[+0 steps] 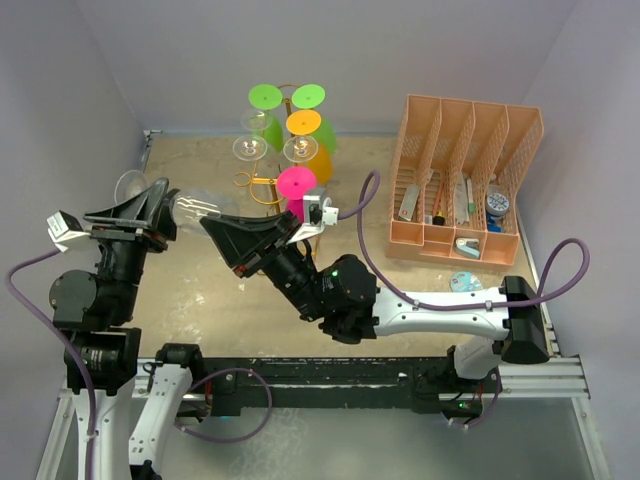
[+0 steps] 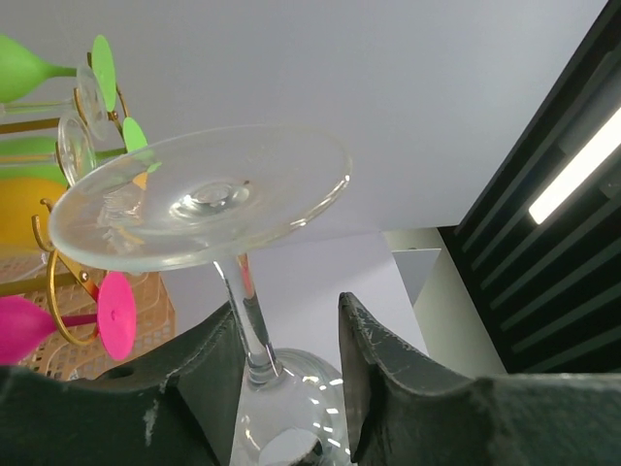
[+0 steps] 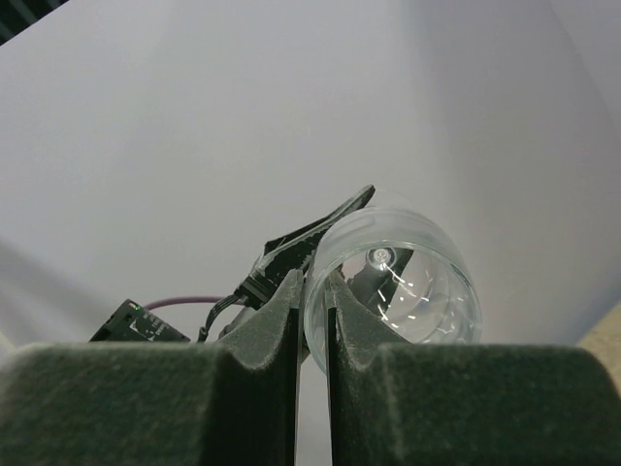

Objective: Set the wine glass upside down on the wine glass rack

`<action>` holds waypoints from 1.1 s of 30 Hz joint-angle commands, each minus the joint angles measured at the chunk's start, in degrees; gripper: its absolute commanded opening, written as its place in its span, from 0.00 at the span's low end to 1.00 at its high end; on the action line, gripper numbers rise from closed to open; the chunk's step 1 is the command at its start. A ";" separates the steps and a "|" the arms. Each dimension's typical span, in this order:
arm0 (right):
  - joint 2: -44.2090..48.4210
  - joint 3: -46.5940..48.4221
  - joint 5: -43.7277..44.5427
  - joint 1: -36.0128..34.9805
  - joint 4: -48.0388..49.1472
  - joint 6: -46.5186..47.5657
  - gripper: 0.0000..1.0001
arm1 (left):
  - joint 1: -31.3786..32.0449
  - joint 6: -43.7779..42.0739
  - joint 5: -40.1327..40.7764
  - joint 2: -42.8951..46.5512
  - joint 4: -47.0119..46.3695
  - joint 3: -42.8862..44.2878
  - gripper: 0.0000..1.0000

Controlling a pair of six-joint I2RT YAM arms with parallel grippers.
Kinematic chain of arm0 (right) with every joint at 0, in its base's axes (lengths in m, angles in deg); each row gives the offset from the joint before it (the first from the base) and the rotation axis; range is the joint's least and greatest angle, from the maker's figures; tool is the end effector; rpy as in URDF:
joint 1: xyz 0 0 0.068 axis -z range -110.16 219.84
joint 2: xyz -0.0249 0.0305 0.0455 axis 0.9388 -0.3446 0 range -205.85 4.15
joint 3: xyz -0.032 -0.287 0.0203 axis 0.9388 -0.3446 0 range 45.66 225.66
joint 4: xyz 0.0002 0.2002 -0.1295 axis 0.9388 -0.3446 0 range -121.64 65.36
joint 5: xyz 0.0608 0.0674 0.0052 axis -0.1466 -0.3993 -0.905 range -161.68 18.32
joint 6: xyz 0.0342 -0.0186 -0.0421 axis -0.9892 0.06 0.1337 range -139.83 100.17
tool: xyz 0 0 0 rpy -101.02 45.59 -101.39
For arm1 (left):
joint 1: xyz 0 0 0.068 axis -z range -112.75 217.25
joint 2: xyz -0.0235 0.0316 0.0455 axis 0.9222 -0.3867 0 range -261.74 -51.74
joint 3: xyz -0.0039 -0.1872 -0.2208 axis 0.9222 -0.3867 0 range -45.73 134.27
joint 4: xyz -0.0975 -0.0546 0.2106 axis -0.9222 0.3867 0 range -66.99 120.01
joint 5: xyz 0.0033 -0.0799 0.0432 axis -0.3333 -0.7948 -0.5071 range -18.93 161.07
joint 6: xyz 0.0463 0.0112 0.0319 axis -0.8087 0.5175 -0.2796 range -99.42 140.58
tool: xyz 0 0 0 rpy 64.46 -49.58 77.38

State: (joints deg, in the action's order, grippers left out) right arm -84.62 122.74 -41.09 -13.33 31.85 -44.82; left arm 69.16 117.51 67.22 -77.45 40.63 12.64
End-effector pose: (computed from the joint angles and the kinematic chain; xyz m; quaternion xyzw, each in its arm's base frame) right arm 0.0584 0.3144 0.4856 0.0325 0.4423 0.6617 0.6045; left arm 0.0302 -0.0038 0.4345 -0.4305 0.4304 -0.6157 0.5004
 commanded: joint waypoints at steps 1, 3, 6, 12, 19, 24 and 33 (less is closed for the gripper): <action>1.25 1.92 2.06 0.40 6.26 1.47 0.13 | -0.02 -0.42 -0.15 -1.43 -3.34 1.14 0.37; 0.94 1.77 2.04 0.55 6.62 1.44 0.13 | -0.04 -0.42 0.71 -0.99 -2.93 0.93 0.32; 0.43 1.75 2.84 0.73 6.98 1.03 0.13 | -0.07 -2.14 1.24 -0.78 -2.88 0.82 0.31; -0.64 2.82 2.99 1.22 6.48 0.65 0.14 | -0.07 -3.05 1.22 -1.90 -3.53 0.98 0.15; 1.03 2.29 1.18 1.35 3.18 -0.37 0.35 | 0.02 -6.28 2.65 -3.38 -6.90 0.64 0.00; 6.47 -3.34 0.95 1.35 -0.10 -2.24 0.63 | 0.02 -13.49 3.31 -5.62 -8.57 2.17 0.00; 20.77 -13.04 -0.33 1.44 -14.31 -6.46 0.67 | 0.02 -43.38 -0.65 -13.38 -9.14 9.45 0.00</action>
State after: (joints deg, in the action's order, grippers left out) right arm -70.61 112.42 -39.99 -12.00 23.24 -49.04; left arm 69.16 92.29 69.53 -88.68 37.27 17.23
